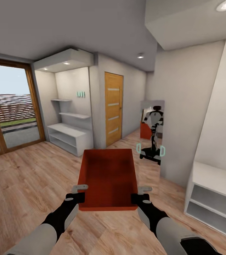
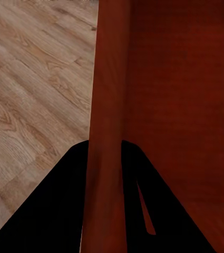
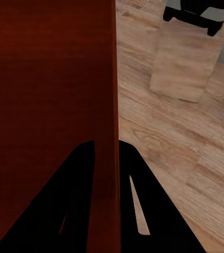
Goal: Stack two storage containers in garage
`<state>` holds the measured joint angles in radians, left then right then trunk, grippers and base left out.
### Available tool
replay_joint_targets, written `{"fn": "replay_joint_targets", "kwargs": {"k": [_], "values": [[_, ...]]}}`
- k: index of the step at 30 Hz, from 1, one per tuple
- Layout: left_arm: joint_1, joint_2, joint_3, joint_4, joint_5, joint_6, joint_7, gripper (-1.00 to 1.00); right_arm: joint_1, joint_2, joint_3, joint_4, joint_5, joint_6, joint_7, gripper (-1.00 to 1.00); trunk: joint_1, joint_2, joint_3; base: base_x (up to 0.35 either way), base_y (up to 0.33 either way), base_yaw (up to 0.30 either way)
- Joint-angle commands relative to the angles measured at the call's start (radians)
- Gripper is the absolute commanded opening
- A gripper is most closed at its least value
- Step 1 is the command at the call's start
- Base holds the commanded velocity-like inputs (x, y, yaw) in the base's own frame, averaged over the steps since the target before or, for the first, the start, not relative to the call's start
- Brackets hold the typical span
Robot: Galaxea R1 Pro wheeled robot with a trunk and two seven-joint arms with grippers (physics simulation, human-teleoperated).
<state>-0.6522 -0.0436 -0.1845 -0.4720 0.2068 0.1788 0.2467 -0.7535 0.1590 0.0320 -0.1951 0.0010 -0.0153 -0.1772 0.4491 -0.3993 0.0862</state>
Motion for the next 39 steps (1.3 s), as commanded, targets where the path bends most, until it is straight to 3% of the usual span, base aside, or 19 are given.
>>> {"fn": "replay_joint_targets", "kwargs": {"k": [1, 16, 33, 39], "values": [[0.0, 0.002, 0.083, 0.0, 0.006, 0.007, 0.063, -1.0, -0.001, -0.042, -0.03, -0.003, 0.014, -0.059, -0.033, -1.0, 0.001, -0.001, 0.0, 0.323, 0.0, 0.0], [0.0, 0.002, 0.083, 0.001, 0.006, 0.007, 0.063, -1.0, -0.001, -0.042, -0.03, -0.003, 0.014, -0.059, -0.032, -1.0, 0.001, -0.001, 0.0, 0.323, 0.0, 0.007], [0.0, 0.002, 0.083, 0.001, 0.006, 0.007, 0.063, -1.0, 0.0, -0.042, -0.03, -0.003, 0.014, -0.06, -0.032, -1.0, 0.001, -0.001, 0.0, 0.323, 0.0, 0.259], [0.0, 0.002, 0.083, 0.0, 0.006, 0.007, 0.063, -1.0, 0.0, -0.044, -0.033, -0.003, 0.014, -0.062, -0.033, -1.0, 0.001, -0.001, 0.0, 0.323, 0.0, 0.101]]}}
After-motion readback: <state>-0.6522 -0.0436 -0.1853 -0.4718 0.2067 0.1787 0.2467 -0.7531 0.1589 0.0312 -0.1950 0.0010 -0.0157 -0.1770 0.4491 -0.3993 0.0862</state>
